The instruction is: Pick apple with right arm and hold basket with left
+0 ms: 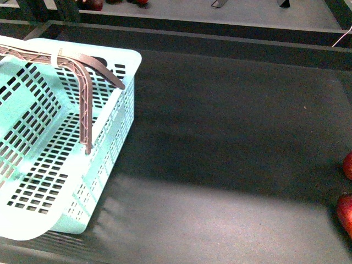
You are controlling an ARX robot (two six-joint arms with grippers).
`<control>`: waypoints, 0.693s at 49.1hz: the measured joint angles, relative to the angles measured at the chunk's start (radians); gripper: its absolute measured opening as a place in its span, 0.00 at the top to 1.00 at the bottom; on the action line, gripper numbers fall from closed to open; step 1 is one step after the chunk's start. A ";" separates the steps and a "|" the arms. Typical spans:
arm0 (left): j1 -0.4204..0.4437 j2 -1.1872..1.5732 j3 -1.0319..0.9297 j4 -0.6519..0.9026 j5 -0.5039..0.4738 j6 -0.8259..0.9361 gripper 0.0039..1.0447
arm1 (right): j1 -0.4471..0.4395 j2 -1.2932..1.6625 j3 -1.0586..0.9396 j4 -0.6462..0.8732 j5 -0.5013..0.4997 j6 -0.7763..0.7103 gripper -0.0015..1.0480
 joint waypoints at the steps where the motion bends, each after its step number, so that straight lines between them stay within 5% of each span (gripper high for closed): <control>1: 0.000 0.000 0.000 0.000 0.000 0.000 0.06 | 0.000 0.000 0.000 0.000 0.000 0.000 0.08; 34: 0.000 0.000 0.000 0.000 0.000 0.000 0.06 | 0.000 0.000 0.000 0.000 0.000 0.000 0.08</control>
